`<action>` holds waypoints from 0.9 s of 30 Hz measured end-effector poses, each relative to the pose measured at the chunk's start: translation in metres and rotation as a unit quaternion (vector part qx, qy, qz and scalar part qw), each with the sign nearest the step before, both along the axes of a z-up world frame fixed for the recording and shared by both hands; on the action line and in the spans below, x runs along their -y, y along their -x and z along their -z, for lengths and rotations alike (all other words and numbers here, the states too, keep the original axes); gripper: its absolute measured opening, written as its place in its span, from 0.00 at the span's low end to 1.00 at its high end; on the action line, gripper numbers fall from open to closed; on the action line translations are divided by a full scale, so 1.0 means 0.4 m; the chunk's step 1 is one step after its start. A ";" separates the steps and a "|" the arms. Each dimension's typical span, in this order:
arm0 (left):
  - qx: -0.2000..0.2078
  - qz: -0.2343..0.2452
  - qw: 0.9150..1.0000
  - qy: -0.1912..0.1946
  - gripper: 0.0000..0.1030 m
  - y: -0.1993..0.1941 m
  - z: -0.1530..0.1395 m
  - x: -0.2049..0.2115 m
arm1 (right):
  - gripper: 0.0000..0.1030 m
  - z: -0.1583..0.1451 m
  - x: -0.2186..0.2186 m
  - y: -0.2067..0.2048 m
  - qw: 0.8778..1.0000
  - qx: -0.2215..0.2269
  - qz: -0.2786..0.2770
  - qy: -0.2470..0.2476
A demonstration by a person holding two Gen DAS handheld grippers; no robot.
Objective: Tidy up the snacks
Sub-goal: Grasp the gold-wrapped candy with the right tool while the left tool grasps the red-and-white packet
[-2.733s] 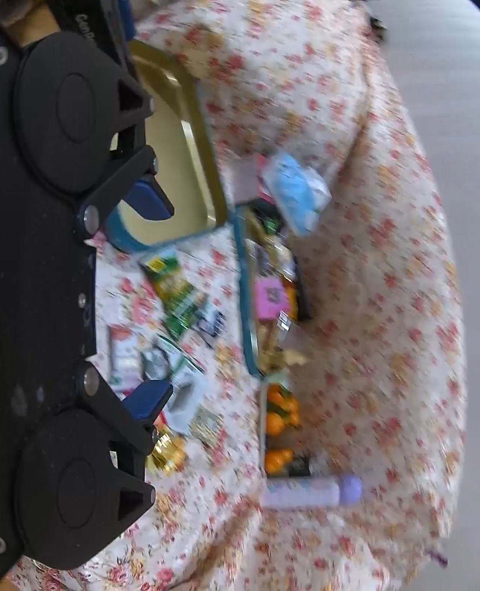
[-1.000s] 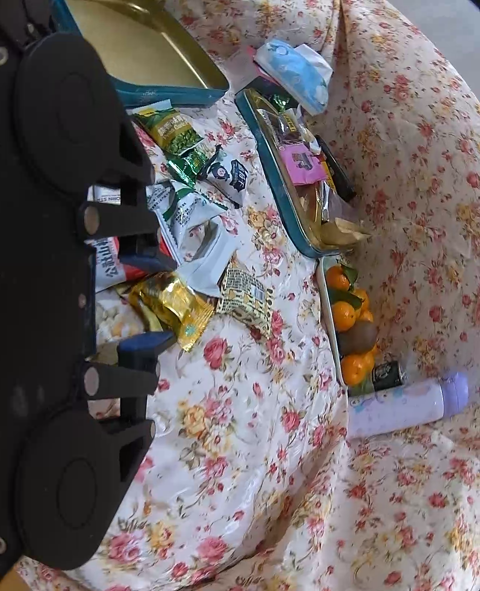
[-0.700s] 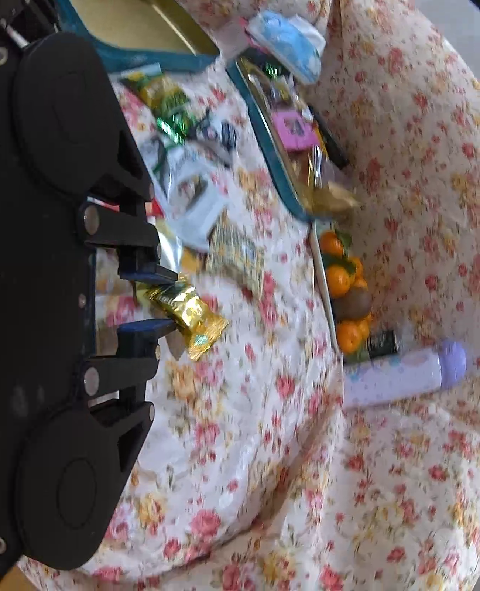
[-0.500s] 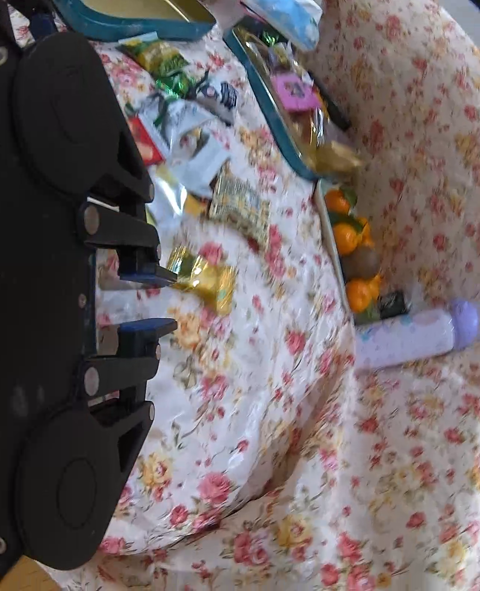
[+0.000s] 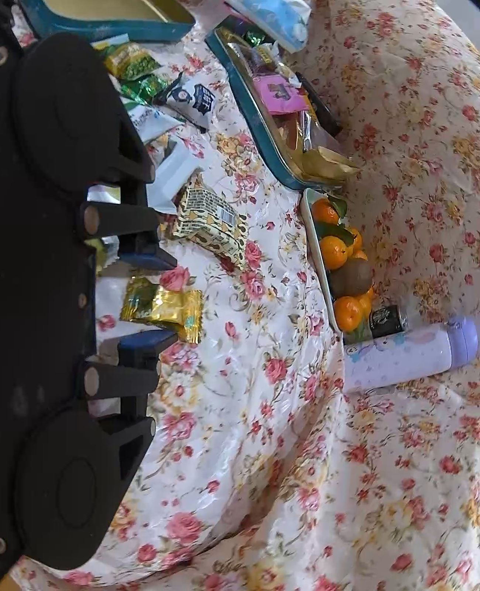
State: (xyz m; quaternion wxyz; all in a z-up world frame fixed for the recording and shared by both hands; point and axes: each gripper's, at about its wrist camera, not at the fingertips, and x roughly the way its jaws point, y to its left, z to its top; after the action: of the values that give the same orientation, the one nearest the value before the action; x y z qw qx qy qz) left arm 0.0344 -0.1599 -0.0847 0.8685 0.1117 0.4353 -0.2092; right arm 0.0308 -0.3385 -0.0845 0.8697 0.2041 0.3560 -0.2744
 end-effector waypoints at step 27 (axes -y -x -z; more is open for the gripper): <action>-0.037 0.053 0.995 0.072 0.59 0.019 -0.061 0.082 | 0.23 0.006 -0.002 0.101 0.997 -0.013 -0.041 0.058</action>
State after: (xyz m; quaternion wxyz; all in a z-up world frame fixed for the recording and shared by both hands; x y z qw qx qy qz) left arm 0.0269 -0.1927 -0.0605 0.8451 0.0641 0.4448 -0.2895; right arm -0.0096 -0.3375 -0.0868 0.8860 0.1347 0.3588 -0.2612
